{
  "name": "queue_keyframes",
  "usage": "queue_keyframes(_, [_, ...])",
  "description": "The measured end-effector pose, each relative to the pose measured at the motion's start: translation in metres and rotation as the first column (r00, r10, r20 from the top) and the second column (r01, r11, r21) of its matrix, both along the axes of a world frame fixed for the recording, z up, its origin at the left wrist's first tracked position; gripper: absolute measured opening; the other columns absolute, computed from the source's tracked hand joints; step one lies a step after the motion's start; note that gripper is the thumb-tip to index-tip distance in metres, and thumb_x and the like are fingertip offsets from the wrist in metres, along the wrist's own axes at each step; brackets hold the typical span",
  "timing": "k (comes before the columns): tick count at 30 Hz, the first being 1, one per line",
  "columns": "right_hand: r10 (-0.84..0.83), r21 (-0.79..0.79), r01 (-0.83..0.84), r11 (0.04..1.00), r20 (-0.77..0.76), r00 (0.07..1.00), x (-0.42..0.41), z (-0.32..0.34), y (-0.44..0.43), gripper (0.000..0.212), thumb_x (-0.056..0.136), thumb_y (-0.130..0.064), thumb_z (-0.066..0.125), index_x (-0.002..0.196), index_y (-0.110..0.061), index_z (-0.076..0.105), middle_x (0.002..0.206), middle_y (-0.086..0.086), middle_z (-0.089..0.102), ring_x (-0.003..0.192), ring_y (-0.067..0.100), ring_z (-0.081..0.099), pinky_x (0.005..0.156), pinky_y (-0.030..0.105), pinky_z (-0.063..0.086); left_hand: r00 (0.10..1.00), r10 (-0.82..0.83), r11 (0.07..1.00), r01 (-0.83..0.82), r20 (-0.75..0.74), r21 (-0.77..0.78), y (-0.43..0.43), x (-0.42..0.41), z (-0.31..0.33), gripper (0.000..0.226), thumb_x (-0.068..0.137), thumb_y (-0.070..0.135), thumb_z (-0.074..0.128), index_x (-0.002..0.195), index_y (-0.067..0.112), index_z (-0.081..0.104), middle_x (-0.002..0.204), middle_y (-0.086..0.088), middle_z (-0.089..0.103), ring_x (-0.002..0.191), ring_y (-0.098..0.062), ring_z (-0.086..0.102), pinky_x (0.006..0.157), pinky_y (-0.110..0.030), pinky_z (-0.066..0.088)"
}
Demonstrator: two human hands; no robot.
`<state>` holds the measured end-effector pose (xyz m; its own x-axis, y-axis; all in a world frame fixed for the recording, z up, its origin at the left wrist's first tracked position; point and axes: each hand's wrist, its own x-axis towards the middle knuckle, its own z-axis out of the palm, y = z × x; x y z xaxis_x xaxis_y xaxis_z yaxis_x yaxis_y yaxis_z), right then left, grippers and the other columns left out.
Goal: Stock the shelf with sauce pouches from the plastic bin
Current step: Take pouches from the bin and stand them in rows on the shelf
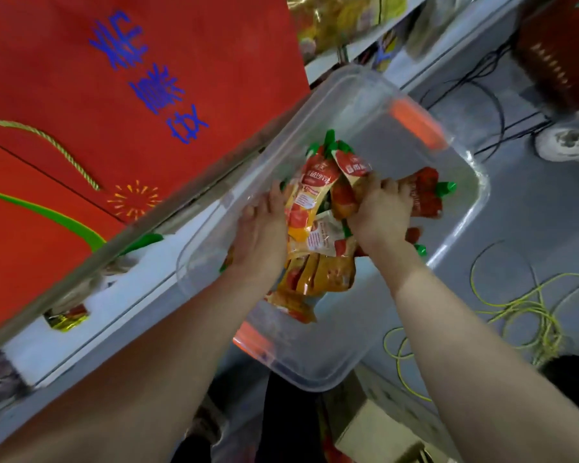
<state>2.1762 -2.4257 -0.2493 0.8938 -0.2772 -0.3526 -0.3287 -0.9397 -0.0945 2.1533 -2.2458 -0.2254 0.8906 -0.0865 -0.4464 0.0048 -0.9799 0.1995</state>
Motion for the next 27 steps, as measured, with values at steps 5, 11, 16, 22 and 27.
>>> queue_keyframes(5, [-0.057, 0.183, 0.048, 0.982, 0.042, 0.997, -0.039, 0.004, 0.032, 0.083, 0.072, -0.070, 0.052, 0.131, -0.011, 0.051, 0.121, 0.026, 0.054, 0.116, 0.046, 0.050, 0.095, 0.053, 0.040, 1.000, -0.018, 0.996, 0.018, 0.001, 0.087, -0.012, 0.010, 0.008, 0.055, 0.087, 0.002, 0.049, 0.140, 0.001, 0.033, 0.125, -0.020, 0.058, 0.116, -0.037, 0.048, 0.099, -0.040, 0.039])
queue_keyframes(11, [-0.015, 0.242, -0.005, 0.970, 0.080, 0.997, -0.024, -0.002, 0.020, 0.080, 0.078, -0.047, 0.075, 0.143, -0.012, 0.043, 0.124, 0.021, 0.060, 0.117, 0.044, 0.050, 0.100, 0.051, 0.041, 0.959, 0.223, 0.965, -0.243, -0.173, -0.100, -0.001, -0.015, 0.014, 0.057, 0.086, 0.012, 0.060, 0.135, 0.009, 0.033, 0.126, -0.018, 0.046, 0.107, -0.041, 0.056, 0.082, -0.046, 0.046])
queue_keyframes(16, [-0.106, 0.475, 0.068, 0.877, 0.054, 0.993, -0.021, -0.008, 0.034, 0.104, 0.064, -0.030, 0.088, 0.149, -0.016, 0.028, 0.124, 0.011, 0.066, 0.110, 0.039, 0.061, 0.091, 0.045, 0.051, 0.932, 0.319, 0.915, -0.350, -0.170, -0.201, 0.015, -0.025, -0.004, 0.036, 0.096, 0.020, 0.051, 0.127, 0.007, 0.038, 0.122, -0.021, 0.056, 0.109, -0.043, 0.055, 0.084, -0.045, 0.044])
queue_keyframes(22, [-0.394, 0.682, 0.385, 0.621, -0.153, 0.906, -0.053, 0.001, 0.032, 0.042, 0.081, -0.030, 0.079, 0.118, -0.015, 0.065, 0.115, 0.006, 0.072, 0.109, 0.026, 0.067, 0.096, 0.044, 0.052, 0.893, 0.392, 0.815, -0.449, -0.221, -0.366, 0.028, -0.032, 0.024, 0.039, 0.092, 0.024, 0.059, 0.128, 0.016, 0.045, 0.118, -0.011, 0.064, 0.109, -0.036, 0.059, 0.084, -0.037, 0.045])
queue_keyframes(27, [-0.468, 0.831, 0.401, 0.386, -0.198, 0.861, -0.086, 0.054, 0.045, 0.019, 0.092, -0.012, 0.066, 0.111, -0.014, 0.063, 0.109, 0.004, 0.069, 0.094, 0.015, 0.067, 0.089, 0.033, 0.056, 0.859, 0.396, 0.615, -0.511, -0.326, -0.601, 0.048, -0.056, 0.073, 0.040, 0.092, 0.022, 0.061, 0.130, 0.020, 0.047, 0.116, 0.005, 0.062, 0.111, -0.018, 0.059, 0.087, -0.023, 0.040])
